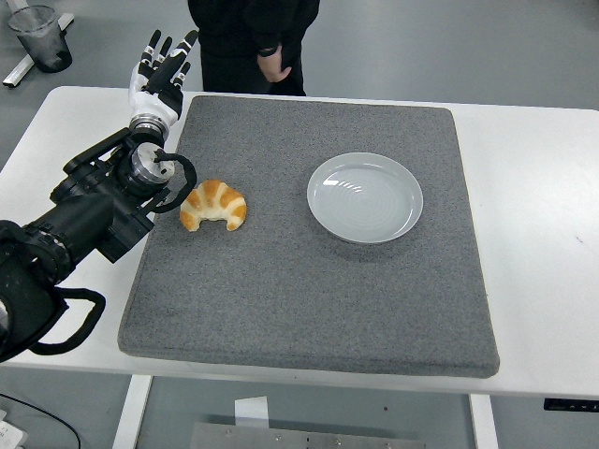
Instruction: Place the bread on the plate
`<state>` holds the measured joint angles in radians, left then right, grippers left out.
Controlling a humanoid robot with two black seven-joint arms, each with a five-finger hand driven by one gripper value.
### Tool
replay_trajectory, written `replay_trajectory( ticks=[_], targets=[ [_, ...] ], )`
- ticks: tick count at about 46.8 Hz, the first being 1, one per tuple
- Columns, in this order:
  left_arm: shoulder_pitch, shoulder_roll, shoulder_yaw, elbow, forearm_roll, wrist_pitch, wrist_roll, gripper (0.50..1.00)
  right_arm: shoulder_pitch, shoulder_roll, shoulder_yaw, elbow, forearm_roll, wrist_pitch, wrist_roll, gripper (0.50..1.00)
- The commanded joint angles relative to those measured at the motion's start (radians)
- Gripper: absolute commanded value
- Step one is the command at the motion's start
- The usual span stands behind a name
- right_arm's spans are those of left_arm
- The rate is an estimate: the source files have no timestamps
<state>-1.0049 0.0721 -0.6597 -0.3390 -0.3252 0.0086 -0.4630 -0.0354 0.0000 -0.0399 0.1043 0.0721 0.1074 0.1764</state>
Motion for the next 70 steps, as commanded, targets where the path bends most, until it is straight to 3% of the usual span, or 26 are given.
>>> replay_trajectory(
  ticks=[1,19,25,32,37,48,53,58,63,70],
  targets=[
    [0.000,0.002,0.000,0.000,0.000,-0.001,0.000,1.000,0.000,0.000,0.000,0.000,0.000,0.000,0.000,0.932],
    [-0.004,-0.002,0.026,-0.037,0.055,-0.036,0.006,1.000,0.000,0.000,0.000,0.000,0.000,0.000,0.000,0.932],
    [-0.029,0.023,0.165,-0.081,0.158,-0.033,0.010,1.000,0.000,0.000,0.000,0.000,0.000,-0.002,0.000,0.932],
    [-0.095,0.101,0.354,-0.135,0.241,-0.027,0.009,1.000,-0.001,0.000,0.000,0.000,0.000,-0.002,0.000,0.932],
    [-0.153,0.201,0.457,-0.225,0.268,-0.018,0.007,1.000,-0.001,0.000,0.000,0.000,0.000,0.000,0.000,0.932],
    [-0.294,0.458,0.623,-0.599,0.304,0.010,0.006,1.000,0.000,0.000,0.000,0.003,0.000,0.002,0.000,0.932],
    [-0.325,0.547,0.664,-0.724,0.437,-0.002,-0.006,1.000,0.000,0.000,0.000,0.003,0.000,0.002,0.000,0.932],
    [-0.334,0.610,0.677,-0.794,0.638,-0.002,-0.003,1.000,0.000,0.000,0.000,0.003,0.000,0.002,0.000,0.932],
    [-0.377,0.664,0.767,-0.813,0.732,-0.021,0.000,1.000,0.000,0.000,0.000,0.003,0.000,0.002,0.000,0.932],
    [-0.469,0.675,0.936,-0.810,0.857,-0.039,-0.002,1.000,-0.001,0.000,0.000,0.003,0.000,0.002,0.000,0.932]
  ],
)
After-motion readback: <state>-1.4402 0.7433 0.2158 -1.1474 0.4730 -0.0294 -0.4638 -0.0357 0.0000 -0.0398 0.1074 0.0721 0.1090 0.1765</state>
